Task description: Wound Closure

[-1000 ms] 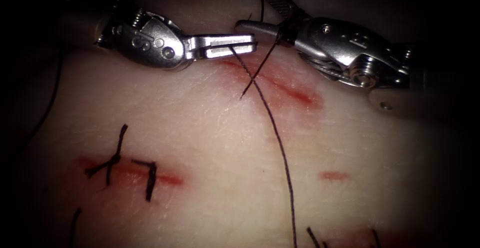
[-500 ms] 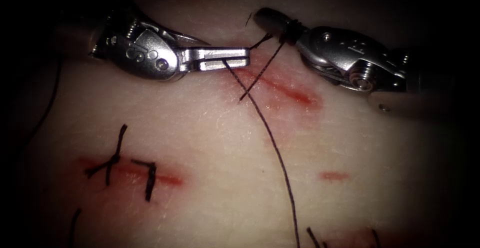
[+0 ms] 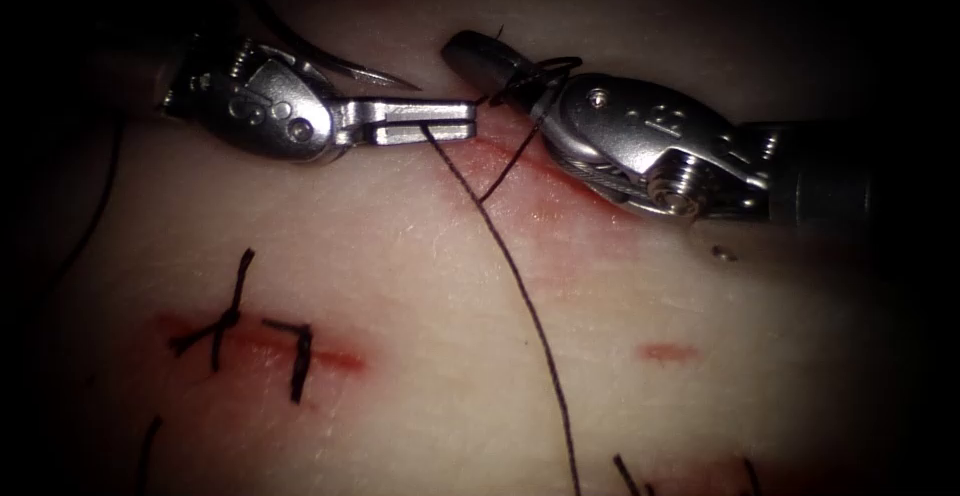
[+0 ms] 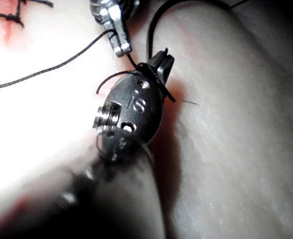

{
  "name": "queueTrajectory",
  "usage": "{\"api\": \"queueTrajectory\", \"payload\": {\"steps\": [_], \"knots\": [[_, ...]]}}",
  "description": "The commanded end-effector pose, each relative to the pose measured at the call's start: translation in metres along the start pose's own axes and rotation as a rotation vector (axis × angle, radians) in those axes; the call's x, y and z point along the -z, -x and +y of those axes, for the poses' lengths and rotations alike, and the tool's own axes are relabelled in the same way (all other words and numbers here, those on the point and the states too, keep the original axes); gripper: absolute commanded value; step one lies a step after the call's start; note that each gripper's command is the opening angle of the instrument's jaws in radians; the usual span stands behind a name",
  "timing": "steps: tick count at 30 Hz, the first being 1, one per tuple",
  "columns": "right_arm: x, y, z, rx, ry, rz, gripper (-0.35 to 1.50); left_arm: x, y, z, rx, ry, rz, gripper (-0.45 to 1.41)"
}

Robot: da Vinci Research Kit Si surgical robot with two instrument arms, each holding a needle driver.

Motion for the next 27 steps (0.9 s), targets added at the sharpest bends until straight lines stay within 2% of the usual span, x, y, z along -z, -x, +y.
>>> {"api": "queueTrajectory", "payload": {"steps": [1, 6, 16, 26, 27], "knots": [[-0.0007, -0.0002, -0.0003, 0.001, 0.018, 0.0, -0.35, -0.0004, 0.0005, -0.0002, 0.0, -0.004, -0.002, -0.45], [0.0003, -0.0001, -0.001, 0.003, 0.061, -0.004, -0.35, 0.0007, 0.0001, -0.0013, 0.026, -0.023, -0.023, -0.45], [0.0023, -0.0002, -0.0041, -0.036, 0.125, -0.004, -0.35, 0.0033, -0.0008, -0.0059, 0.077, -0.07, -0.076, -0.45], [0.0039, 0.0015, -0.0049, -0.034, 0.122, -0.006, -0.35, 0.0053, -0.0012, -0.0117, 0.148, -0.103, -0.115, -0.45], [0.0043, 0.0019, -0.0052, -0.029, 0.121, -0.013, -0.35, 0.0053, -0.0014, -0.0138, 0.168, -0.112, -0.124, -0.45]]}}
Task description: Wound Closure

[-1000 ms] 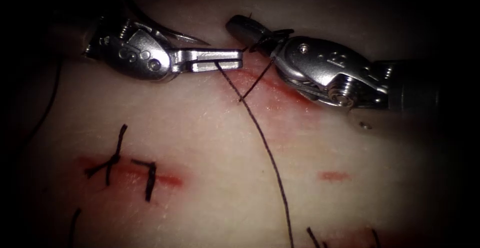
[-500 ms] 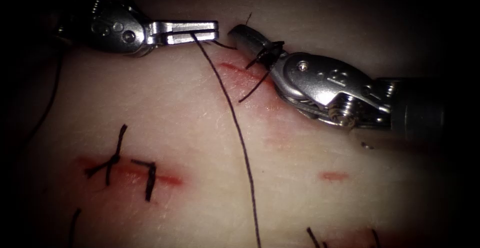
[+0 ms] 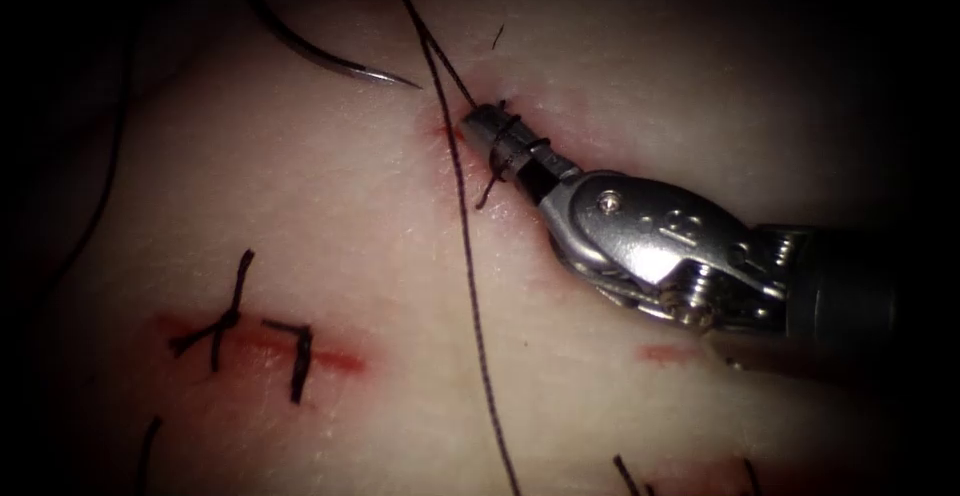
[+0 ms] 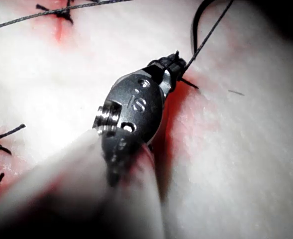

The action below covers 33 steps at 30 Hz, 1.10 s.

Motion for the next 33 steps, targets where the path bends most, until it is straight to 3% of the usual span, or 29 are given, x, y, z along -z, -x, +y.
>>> {"api": "queueTrajectory", "payload": {"steps": [1, 12, 16, 21, 33], "knots": [[-0.0007, 0.0002, -0.0005, 0.002, -0.002, -0.001, -0.35, -0.0007, 0.0004, -0.0002, -0.002, -0.001, 0.002, -0.45], [0.0002, 0.001, -0.0024, -0.049, -0.011, -0.043, -0.35, -0.0014, -0.0009, -0.006, 0.051, -0.024, -0.022, -0.45], [0.0005, 0.001, -0.0031, -0.071, -0.002, -0.05, -0.35, -0.0017, -0.001, -0.009, 0.071, -0.042, -0.041, -0.37], [0.0008, 0.0009, -0.0039, -0.071, -0.004, -0.058, -0.35, -0.0028, -0.0005, -0.0122, 0.07, -0.072, -0.07, -0.45], [0.0016, 0.0009, -0.005, -0.038, -0.01, -0.075, -0.35, -0.0046, 0.0, -0.0159, 0.029, -0.106, -0.094, -0.45]]}}
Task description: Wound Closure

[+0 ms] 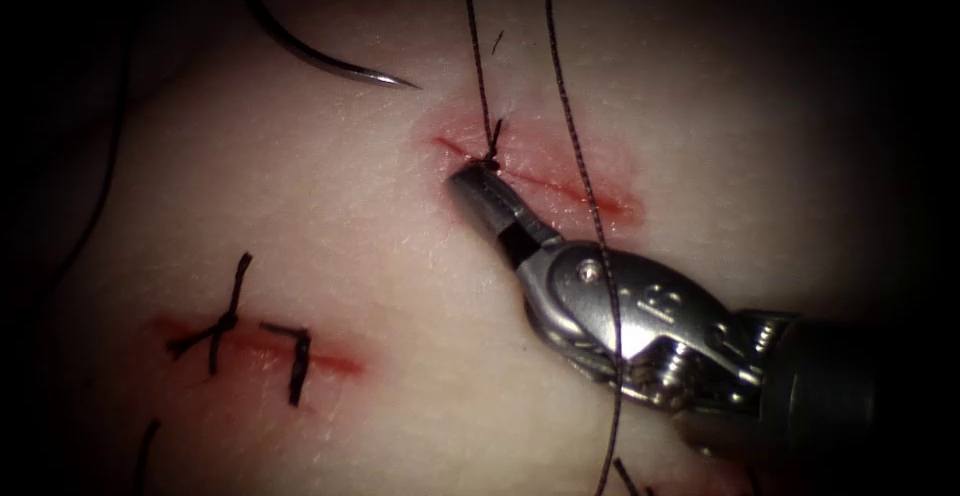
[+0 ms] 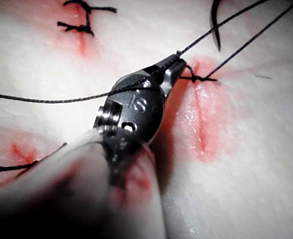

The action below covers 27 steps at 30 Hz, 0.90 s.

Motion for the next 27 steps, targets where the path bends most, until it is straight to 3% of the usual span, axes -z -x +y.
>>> {"api": "queueTrajectory", "payload": {"steps": [1, 21, 26, 27], "knots": [[-0.0007, 0.0001, -0.0005, 0.012, -0.002, -0.003, -0.35, -0.0009, 0.0002, -0.0007, -0.012, -0.008, -0.003, -0.45], [-0.0005, 0.0008, -0.0011, 0.144, -0.047, -0.004, -0.35, -0.0037, -0.0006, -0.0031, -0.068, -0.09, -0.012, -0.45], [-0.0006, 0.0017, -0.0013, 0.16, -0.055, -0.021, -0.35, -0.0039, -0.0009, -0.0033, -0.158, -0.19, -0.02, -0.4], [-0.0006, 0.0021, -0.0014, 0.171, -0.061, -0.029, -0.35, -0.004, -0.0012, -0.0034, -0.176, -0.255, -0.039, -0.37]]}}
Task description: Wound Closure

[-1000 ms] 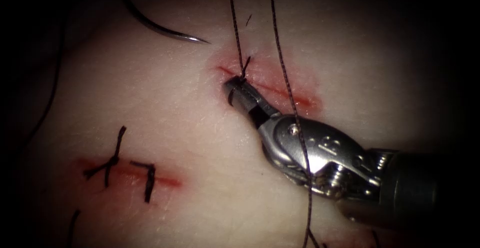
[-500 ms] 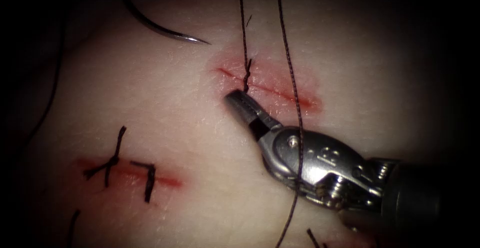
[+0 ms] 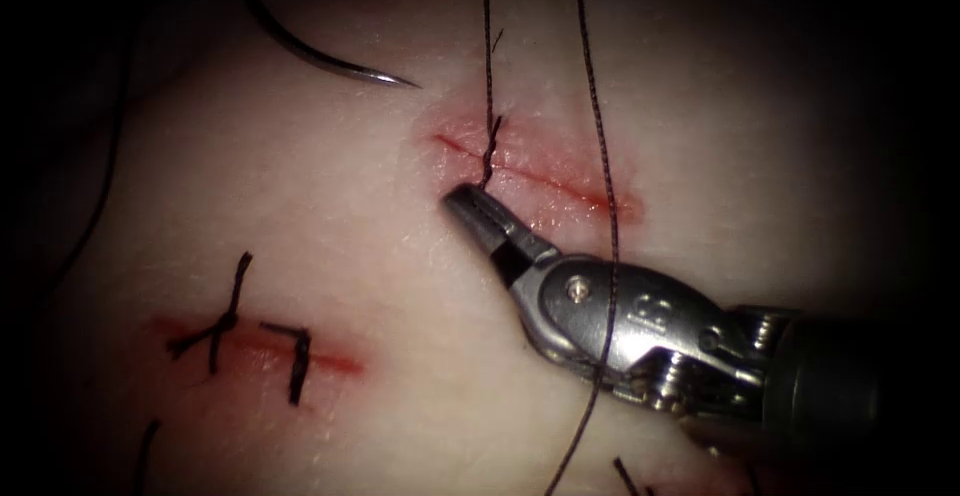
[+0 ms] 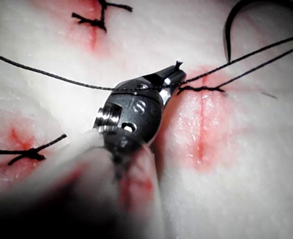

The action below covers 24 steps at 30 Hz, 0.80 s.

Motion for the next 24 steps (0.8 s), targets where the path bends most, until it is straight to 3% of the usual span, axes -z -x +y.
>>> {"api": "queueTrajectory", "payload": {"steps": [1, 8, 24], "knots": [[-0.0008, 0.0004, -0.0007, 0.004, -0.004, -0.004, -0.35, -0.0008, 0.0, -0.0004, 0.002, -0.03, -0.003, -0.37], [-0.0006, 0.0009, -0.0013, 0.011, -0.016, -0.019, -0.35, -0.0012, -0.001, -0.0011, 0.002, -0.147, -0.051, -0.43], [0.0005, 0.0016, -0.0035, 0.026, -0.04, -0.046, -0.35, -0.0026, -0.0015, -0.0011, -0.001, -0.174, -0.087, -0.45]]}}
